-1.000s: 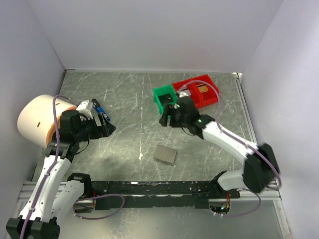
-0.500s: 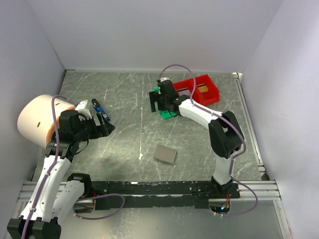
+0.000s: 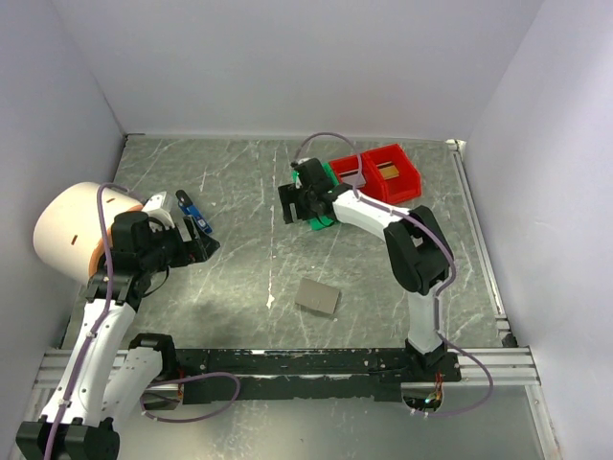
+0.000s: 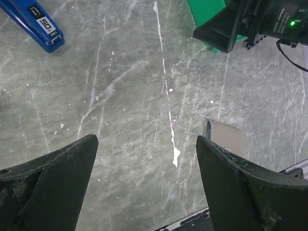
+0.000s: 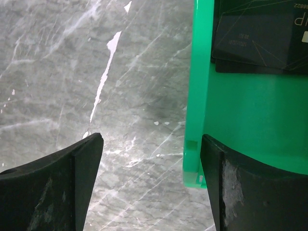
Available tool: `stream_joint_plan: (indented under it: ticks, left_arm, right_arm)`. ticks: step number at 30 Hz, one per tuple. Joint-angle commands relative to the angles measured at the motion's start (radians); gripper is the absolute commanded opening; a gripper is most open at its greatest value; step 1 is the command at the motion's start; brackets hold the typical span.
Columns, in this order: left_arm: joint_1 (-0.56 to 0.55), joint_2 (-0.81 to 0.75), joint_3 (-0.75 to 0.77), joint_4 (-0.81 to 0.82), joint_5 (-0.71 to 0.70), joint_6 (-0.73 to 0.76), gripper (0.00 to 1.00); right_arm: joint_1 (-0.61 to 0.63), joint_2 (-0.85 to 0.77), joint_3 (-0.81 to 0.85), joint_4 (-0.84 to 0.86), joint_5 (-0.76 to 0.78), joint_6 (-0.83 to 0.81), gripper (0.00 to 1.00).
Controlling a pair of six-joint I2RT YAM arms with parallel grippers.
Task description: Take the credit cards out of the card holder
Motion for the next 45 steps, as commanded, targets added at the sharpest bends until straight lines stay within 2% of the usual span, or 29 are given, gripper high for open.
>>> stream_joint_plan:
  ticks: [1, 14, 22, 25, 29, 32, 34, 40, 42, 45]
  left_arm:
    - [0.012, -0.006, -0.005, 0.032, 0.026, 0.012, 0.95]
    - [0.015, -0.017, 0.008, 0.001, -0.053, -0.009, 0.95]
    - [0.028, -0.063, 0.022, -0.049, -0.188, -0.055, 0.95]
    - [0.028, -0.075, 0.020, -0.058, -0.209, -0.067, 0.95]
    - [0.028, -0.074, 0.016, -0.057, -0.221, -0.074, 0.95]
    - [0.028, -0.057, 0.017, -0.056, -0.209, -0.069, 0.95]
    - [0.028, -0.048, 0.017, -0.056, -0.200, -0.067, 0.95]
    - [0.029, -0.038, 0.016, -0.051, -0.179, -0.059, 0.95]
    - [0.030, -0.036, 0.016, -0.049, -0.176, -0.056, 0.95]
    - [0.030, -0.032, 0.015, -0.047, -0.169, -0.055, 0.95]
  right_arm:
    - [0.056, -0.028, -0.023, -0.006, -0.042, 0.023, 0.81]
    - [0.262, 0.005, 0.041, -0.018, 0.000, 0.162, 0.81]
    - [0.350, 0.104, 0.197, -0.046, 0.005, 0.196, 0.81]
    - [0.363, 0.102, 0.257, -0.086, 0.052, 0.169, 0.81]
    - [0.361, 0.028, 0.277, -0.134, 0.216, 0.102, 0.84]
    - [0.336, -0.082, 0.222, -0.146, 0.359, 0.055, 0.86]
    - [0.283, -0.163, 0.143, -0.135, 0.399, 0.051, 0.87]
    - [0.024, -0.382, -0.125, -0.076, 0.297, 0.086, 0.88]
    - [-0.032, -0.410, -0.185, -0.067, 0.293, 0.076, 0.88]
    - [-0.099, -0.387, -0.200, -0.080, 0.208, 0.059, 0.88]
